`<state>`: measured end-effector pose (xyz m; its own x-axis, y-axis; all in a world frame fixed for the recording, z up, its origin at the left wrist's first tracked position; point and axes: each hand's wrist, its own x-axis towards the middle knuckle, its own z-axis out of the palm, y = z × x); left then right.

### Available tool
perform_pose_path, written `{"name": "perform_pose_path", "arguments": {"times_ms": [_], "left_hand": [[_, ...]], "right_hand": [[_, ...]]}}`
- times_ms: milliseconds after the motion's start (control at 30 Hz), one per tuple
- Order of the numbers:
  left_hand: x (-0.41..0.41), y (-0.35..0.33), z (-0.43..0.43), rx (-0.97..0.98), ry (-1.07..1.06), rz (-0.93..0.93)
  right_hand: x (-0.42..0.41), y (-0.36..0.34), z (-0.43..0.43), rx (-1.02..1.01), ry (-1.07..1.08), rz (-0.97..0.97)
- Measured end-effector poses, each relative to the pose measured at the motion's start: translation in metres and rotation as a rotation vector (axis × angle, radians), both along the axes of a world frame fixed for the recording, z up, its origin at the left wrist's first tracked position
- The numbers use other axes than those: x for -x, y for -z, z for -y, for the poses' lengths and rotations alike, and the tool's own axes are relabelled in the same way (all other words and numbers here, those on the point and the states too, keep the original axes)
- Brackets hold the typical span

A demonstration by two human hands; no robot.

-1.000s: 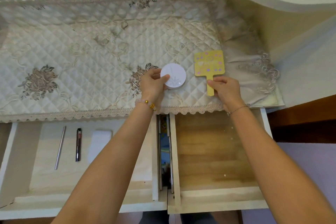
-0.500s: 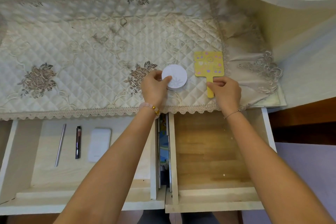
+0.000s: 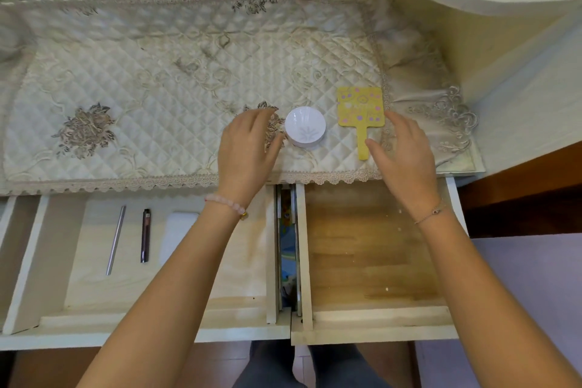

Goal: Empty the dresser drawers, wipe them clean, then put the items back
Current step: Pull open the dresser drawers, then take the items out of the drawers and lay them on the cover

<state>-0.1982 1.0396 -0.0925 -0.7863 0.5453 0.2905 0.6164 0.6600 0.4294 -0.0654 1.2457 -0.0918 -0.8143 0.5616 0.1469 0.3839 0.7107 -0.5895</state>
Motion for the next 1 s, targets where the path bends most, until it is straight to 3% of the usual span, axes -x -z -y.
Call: {"name": "perform_pose_path", "arguments": {"times_ms": [200,733,1000], "left_hand": [[-0.032,-0.026,0.041,0.122,0.054,-0.161],[-0.118,-0.041,0.102,0.217,-0.045,-0.166],[-0.141,-0.04,0.138,0.234,-0.238,-0.145]], "right_hand": [[-0.03,-0.024,0.028,-0.163,-0.088,-0.069],[-0.084,-0.041,0.094,-0.156,-0.233,0.025],[-0.072,-0.043,0.113,-0.151,-0.412,0.04]]}}
